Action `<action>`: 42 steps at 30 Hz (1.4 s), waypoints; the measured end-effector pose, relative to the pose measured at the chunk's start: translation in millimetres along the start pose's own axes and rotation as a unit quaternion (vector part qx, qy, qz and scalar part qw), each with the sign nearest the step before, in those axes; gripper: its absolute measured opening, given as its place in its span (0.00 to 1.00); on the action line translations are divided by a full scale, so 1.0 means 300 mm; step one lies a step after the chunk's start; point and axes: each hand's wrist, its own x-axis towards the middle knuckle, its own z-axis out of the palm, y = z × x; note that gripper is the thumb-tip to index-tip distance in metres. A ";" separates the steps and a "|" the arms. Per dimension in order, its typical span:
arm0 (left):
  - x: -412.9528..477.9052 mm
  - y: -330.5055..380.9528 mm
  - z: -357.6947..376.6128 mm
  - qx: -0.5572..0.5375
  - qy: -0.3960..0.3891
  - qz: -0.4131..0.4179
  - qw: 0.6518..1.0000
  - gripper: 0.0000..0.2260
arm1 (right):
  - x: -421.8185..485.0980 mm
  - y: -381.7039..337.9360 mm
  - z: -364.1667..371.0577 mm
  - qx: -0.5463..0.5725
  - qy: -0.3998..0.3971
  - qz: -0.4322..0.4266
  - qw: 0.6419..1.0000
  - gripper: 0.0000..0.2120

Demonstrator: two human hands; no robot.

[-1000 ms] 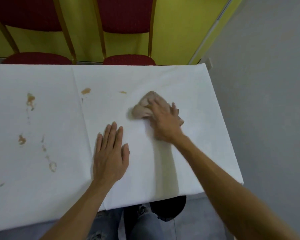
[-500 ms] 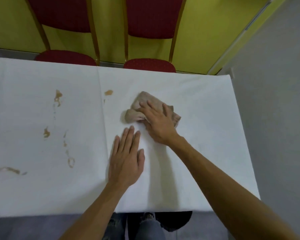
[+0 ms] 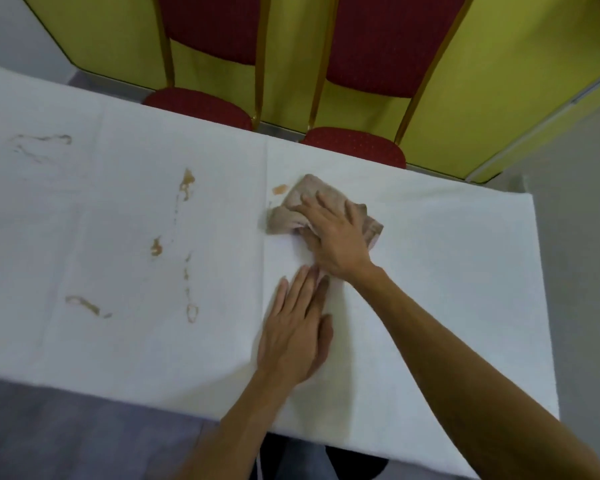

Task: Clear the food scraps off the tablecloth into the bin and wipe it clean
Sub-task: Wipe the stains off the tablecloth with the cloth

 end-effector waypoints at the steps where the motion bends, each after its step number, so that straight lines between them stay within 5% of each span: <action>1: 0.001 0.003 0.000 -0.002 0.004 0.004 1.000 0.26 | 0.028 0.055 -0.024 -0.005 0.004 0.016 1.000 0.18; 6: 0.002 -0.001 0.003 -0.012 0.022 0.013 1.000 0.25 | 0.099 0.283 -0.134 -0.009 0.106 0.255 0.961 0.15; 9: -0.006 0.001 -0.002 -0.013 0.016 0.006 1.000 0.25 | 0.107 0.163 -0.100 0.012 0.104 0.305 0.946 0.14; 13: -0.001 0.006 -0.016 -0.010 -0.017 -0.007 1.000 0.26 | -0.009 -0.017 0.017 -0.059 -0.011 -0.026 0.998 0.18; 15: -0.008 0.010 -0.025 -0.031 -0.019 -0.015 0.999 0.26 | 0.001 0.050 -0.015 -0.069 -0.032 -0.058 0.995 0.23; 18: -0.091 -0.005 -0.034 -0.062 -0.009 -0.051 0.997 0.27 | 0.058 0.177 -0.069 -0.063 0.016 0.092 0.994 0.21; 21: -0.196 -0.037 -0.029 -0.043 0.048 -0.084 0.994 0.26 | 0.095 0.108 -0.063 -0.023 0.104 0.293 0.950 0.18; 23: -0.227 -0.043 -0.019 -0.028 0.072 -0.088 0.993 0.26 | 0.081 -0.048 0.009 -0.018 0.102 0.220 0.970 0.18; 25: -0.225 -0.036 -0.011 -0.017 0.077 -0.093 0.993 0.25 | 0.036 -0.182 0.087 -0.008 0.019 -0.007 1.000 0.19; 28: -0.216 -0.032 -0.003 -0.014 0.073 -0.099 0.992 0.25 | 0.076 -0.175 0.087 -0.041 -0.059 -0.204 0.976 0.20; 30: -0.216 -0.035 -0.003 -0.018 0.073 -0.094 0.993 0.25 | 0.167 -0.089 0.060 -0.071 -0.048 -0.173 0.981 0.19; 34: -0.219 -0.029 -0.010 -0.010 0.074 -0.099 0.992 0.26 | 0.322 0.017 -0.023 -0.058 0.035 0.084 0.994 0.17; 36: -0.219 -0.027 -0.011 -0.017 0.074 -0.102 0.992 0.26 | 0.298 -0.060 -0.010 -0.050 0.070 0.119 0.989 0.14; 42: -0.215 -0.024 -0.009 -0.016 0.101 -0.104 0.989 0.24 | -0.076 -0.228 0.122 -0.052 -0.027 -0.238 0.969 0.22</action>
